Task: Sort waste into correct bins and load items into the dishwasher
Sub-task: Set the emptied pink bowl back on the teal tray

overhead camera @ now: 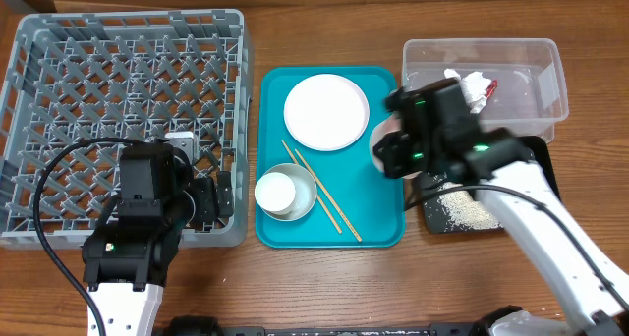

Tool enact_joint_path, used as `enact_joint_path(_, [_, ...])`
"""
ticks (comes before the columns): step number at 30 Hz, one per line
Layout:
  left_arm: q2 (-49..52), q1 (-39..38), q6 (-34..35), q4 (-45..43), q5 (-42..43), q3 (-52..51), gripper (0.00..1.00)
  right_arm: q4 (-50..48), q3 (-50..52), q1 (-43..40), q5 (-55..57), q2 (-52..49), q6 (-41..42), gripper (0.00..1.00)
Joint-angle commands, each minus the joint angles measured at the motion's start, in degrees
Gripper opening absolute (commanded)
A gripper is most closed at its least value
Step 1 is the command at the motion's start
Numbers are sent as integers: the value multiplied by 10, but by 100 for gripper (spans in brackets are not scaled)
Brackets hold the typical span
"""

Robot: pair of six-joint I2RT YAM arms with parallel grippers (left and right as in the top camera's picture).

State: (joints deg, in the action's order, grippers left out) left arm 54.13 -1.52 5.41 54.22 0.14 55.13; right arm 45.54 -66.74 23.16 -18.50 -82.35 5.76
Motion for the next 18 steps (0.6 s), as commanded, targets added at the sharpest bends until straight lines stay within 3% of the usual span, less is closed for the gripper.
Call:
enact_joint_path(1, [-1, 0, -12, -3, -7, 13, 100, -19, -11, 56, 80, -55, -13, 4])
enact_joint_path(13, [-1, 0, -12, -3, -7, 13, 100, -83, -11, 106, 79, -184, 17, 5])
enact_joint_path(15, [-1, 0, -11, -2, -7, 13, 100, -82, -11, 106, 74, -190, 17, 15])
enact_joint_path(18, [-1, 0, -11, -2, -7, 13, 100, -80, -11, 106, 54, -191, 17, 23])
